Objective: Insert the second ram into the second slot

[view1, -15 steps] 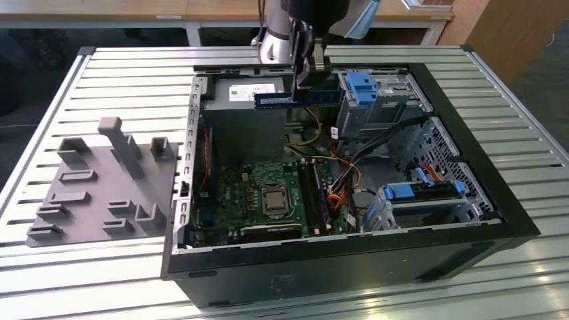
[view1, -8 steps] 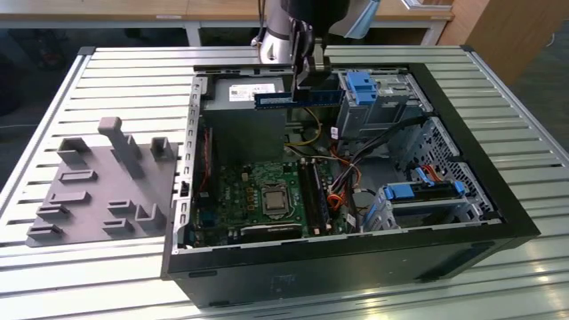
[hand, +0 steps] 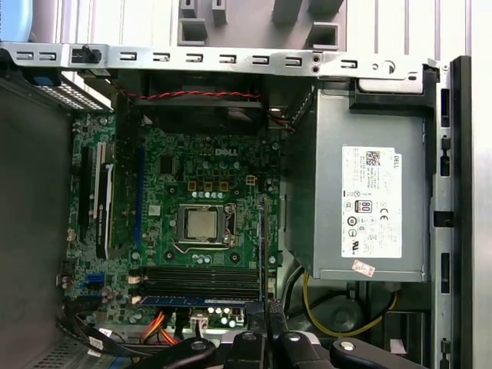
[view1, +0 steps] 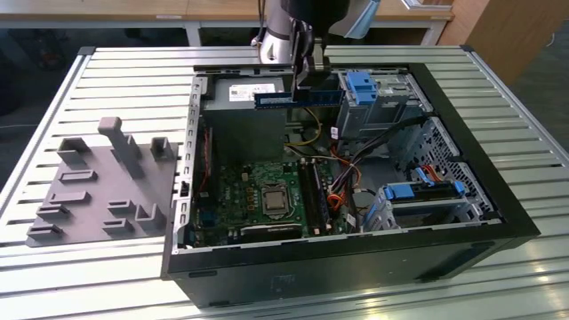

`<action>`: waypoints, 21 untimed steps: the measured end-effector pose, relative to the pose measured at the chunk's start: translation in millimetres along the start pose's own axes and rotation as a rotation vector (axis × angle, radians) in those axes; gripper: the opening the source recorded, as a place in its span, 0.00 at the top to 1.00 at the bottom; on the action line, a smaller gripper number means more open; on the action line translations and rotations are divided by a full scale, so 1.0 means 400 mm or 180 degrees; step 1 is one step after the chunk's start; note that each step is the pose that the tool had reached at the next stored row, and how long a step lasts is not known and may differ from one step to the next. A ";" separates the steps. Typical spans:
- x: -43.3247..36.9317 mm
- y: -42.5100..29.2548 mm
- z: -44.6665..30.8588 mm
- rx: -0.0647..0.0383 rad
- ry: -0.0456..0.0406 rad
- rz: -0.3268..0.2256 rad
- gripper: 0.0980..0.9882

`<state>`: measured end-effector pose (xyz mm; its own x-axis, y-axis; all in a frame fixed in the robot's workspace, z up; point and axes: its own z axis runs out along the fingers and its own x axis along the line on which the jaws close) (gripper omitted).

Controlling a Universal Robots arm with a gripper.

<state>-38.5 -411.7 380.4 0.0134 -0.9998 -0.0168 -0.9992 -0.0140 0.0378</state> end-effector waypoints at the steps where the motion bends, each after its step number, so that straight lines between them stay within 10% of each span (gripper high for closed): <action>1: 0.000 0.000 0.000 0.0000 0.0000 0.0006 0.96; 21: 0.002 0.000 0.000 0.0002 -0.0004 0.0084 0.96</action>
<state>-38.6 -412.3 380.3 -0.0129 -0.9998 -0.0169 -0.9992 0.0123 0.0377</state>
